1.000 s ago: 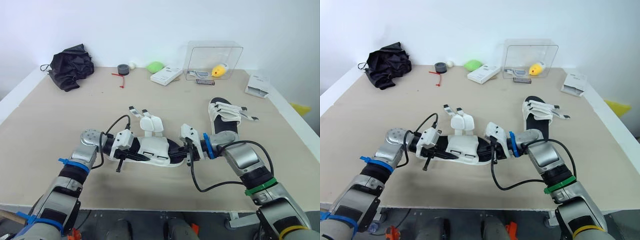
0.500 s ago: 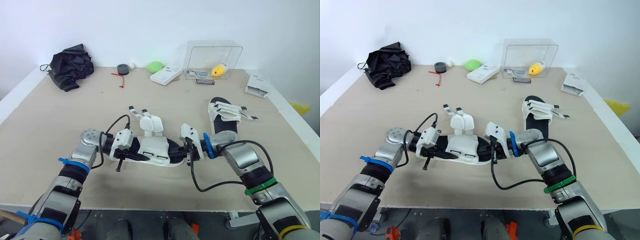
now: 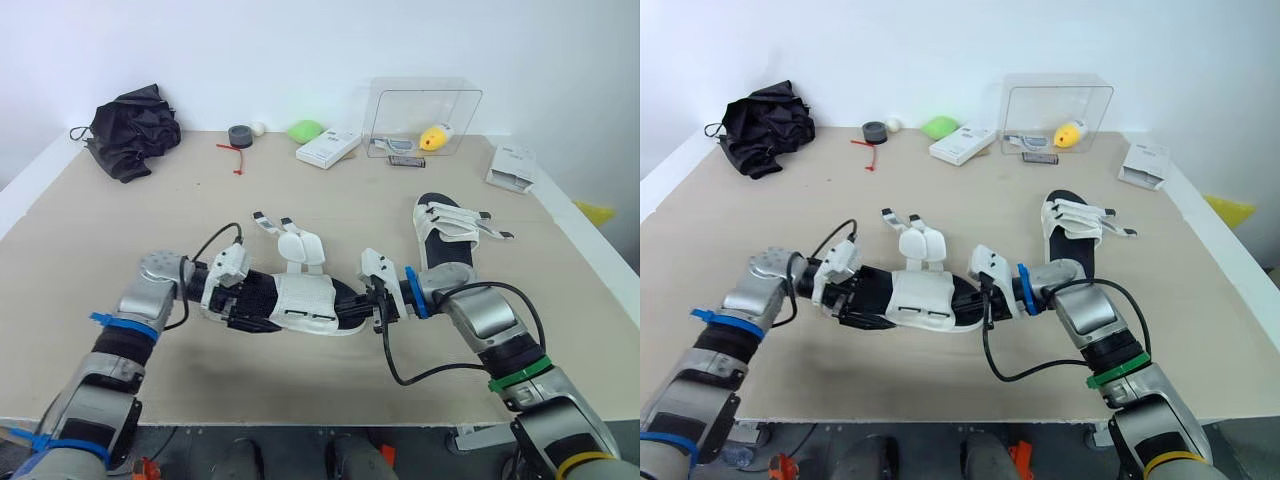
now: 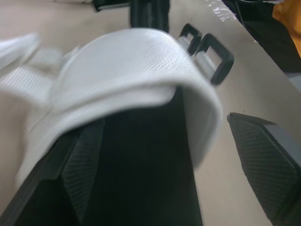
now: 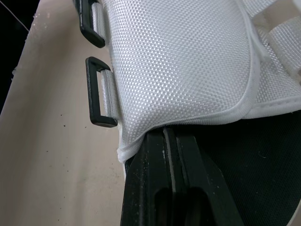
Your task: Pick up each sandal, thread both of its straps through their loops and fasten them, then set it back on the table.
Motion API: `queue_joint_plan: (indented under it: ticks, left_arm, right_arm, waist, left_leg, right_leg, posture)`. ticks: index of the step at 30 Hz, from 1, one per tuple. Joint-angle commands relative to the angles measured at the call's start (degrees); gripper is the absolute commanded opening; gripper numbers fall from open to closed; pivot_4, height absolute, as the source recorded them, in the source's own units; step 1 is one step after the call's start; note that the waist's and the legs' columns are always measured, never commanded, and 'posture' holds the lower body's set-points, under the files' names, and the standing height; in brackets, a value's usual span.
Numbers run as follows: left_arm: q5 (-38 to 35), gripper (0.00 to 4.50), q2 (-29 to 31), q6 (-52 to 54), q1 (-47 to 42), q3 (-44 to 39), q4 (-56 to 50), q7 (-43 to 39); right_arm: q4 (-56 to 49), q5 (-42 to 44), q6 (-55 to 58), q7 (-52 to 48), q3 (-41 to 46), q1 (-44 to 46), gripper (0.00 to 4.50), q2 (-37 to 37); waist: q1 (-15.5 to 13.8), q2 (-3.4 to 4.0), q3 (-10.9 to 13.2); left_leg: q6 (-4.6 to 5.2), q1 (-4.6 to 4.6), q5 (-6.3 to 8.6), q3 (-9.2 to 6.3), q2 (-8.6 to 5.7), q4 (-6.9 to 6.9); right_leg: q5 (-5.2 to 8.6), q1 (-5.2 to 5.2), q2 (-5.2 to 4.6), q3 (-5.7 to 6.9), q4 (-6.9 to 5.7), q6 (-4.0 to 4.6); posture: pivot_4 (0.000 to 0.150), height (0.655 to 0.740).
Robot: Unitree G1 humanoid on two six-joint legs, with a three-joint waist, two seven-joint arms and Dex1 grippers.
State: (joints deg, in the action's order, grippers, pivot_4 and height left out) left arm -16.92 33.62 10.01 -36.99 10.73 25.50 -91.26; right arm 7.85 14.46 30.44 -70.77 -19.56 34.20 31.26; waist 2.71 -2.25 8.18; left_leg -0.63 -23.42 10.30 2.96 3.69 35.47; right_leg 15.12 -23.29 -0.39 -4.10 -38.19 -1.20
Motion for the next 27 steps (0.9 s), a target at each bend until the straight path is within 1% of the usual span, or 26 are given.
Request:
queue_joint_plan:
  ticks: [1,2,4,6,7,9,12,14,16,19,24,27]
  left_arm:
    - [-8.2,4.44,6.48,22.05,-0.68,-1.06,-10.39,-1.24]
    - [-9.71,4.44,7.52,26.13,-0.76,-1.35,-11.94,-1.24]
    - [-15.81,4.44,9.68,37.69,-2.86,-4.32,-12.4,-1.01]
    - [-19.17,4.44,9.79,45.69,-5.49,-7.37,-9.22,1.04]
    - [-19.83,4.44,9.51,47.82,-6.37,-8.34,-7.76,2.25]
    - [-19.12,4.44,6.75,48.57,-8.69,-11.4,-0.42,8.6]
    - [-16.71,4.44,1.42,48.57,-12.62,-16.42,11.71,22.18]
    - [-15.69,4.44,-0.79,48.52,-14.38,-18.2,16.43,27.35]
    - [-15.12,4.44,-2.79,47.94,-15.96,-19.49,20.74,30.78]
    - [-14.99,4.44,-5.16,46.99,-18.21,-21.54,26.22,33.62]
    - [-15.07,4.44,-9.81,42.3,-23.12,-26.86,35.45,41.43]
    - [-16.78,4.44,-12.26,39.36,-26.14,-31.77,39.93,46.73]
  right_arm:
    - [3.63,-3.54,3.4,2.15,-2.28,-2.43,0.0,1.29]
    - [3.53,-3.47,3.46,2.17,-2.3,-2.44,0.0,1.35]
    - [3.54,-3.4,3.55,2.19,-2.32,-2.31,0.0,1.24]
    - [3.73,-3.46,3.58,2.26,-2.38,-2.11,0.0,1.02]
    - [3.84,-3.5,3.58,2.3,-2.41,-2.03,0.0,0.93]
    - [4.04,-3.51,3.47,2.35,-2.47,-1.87,0.0,0.69]
    - [4.1,-3.43,3.51,2.57,-2.47,-1.74,0.0,0.31]
    - [4.0,-3.36,3.55,2.6,-2.45,-1.74,0.0,0.22]
    - [3.92,-3.33,3.65,2.66,-2.39,-1.73,0.0,0.12]
    - [3.71,-3.21,3.87,2.82,-2.26,-1.69,0.0,-0.1]
    - [3.28,-3.1,4.25,3.12,-2.11,-1.7,0.0,-0.4]
    - [3.06,-3.09,4.4,3.4,-1.98,-1.83,0.0,-0.51]
  waist:
    - [0.08,-0.12,0.09]
    - [0.07,-0.14,0.09]
    - [0.06,-0.14,0.1]
    - [0.06,-0.25,0.18]
    - [0.05,-0.29,0.21]
    - [0.03,-0.33,0.25]
    - [-0.04,-0.35,0.24]
    - [0.05,-0.39,0.26]
    - [0.14,-0.5,0.31]
    - [0.16,-0.64,0.34]
    - [0.11,-0.64,0.34]
    - [0.14,-0.66,0.35]
  left_leg:
    - [0.01,-0.02,0.0,-0.01,0.01,-0.01]
    - [0.01,-0.03,0.0,-0.03,0.02,-0.03]
    - [-0.01,-0.01,0.0,-0.03,0.03,-0.03]
    - [-0.01,-0.02,0.01,-0.04,0.01,-0.03]
    - [-0.02,-0.03,0.01,-0.06,0.0,-0.03]
    - [-0.02,-0.03,0.01,-0.09,0.0,-0.03]
    - [0.0,0.03,0.0,-0.17,-0.05,-0.03]
    - [0.02,0.01,-0.01,-0.14,-0.05,-0.03]
    - [0.02,0.0,-0.01,-0.1,-0.05,-0.03]
    - [0.01,-0.15,0.0,-0.05,-0.04,-0.04]
    - [-0.01,-0.16,0.0,-0.09,-0.05,-0.05]
    - [-0.01,-0.17,0.01,-0.07,-0.08,-0.05]
  right_leg:
    - [0.0,-0.03,0.02,0.0,-0.01,0.0]
    - [0.01,-0.05,0.03,0.0,0.02,0.01]
    - [0.02,-0.04,-0.01,0.0,0.03,0.01]
    - [0.03,-0.05,-0.02,0.01,0.08,0.0]
    - [0.03,-0.07,-0.02,0.01,0.09,0.0]
    - [0.03,-0.1,-0.01,0.02,0.1,0.0]
    - [0.03,-0.03,-0.03,0.07,0.12,0.0]
    - [0.02,-0.05,0.0,0.07,0.12,-0.02]
    - [-0.04,-0.04,0.04,0.06,0.11,-0.09]
    - [-0.29,-0.04,0.14,0.07,0.1,-0.05]
    - [-0.36,-0.06,0.15,0.19,0.1,-0.04]
    - [-0.38,-0.07,0.13,0.17,0.1,-0.08]
  posture:
    - [0.15,0.74]
    - [0.15,0.74]
    - [0.15,0.74]
    - [0.15,0.74]
    - [0.15,0.74]
    - [0.15,0.74]
    - [0.15,0.74]
    - [0.15,0.74]
    - [0.15,0.74]
    - [0.15,0.74]
    - [0.15,0.74]
    - [0.15,0.74]
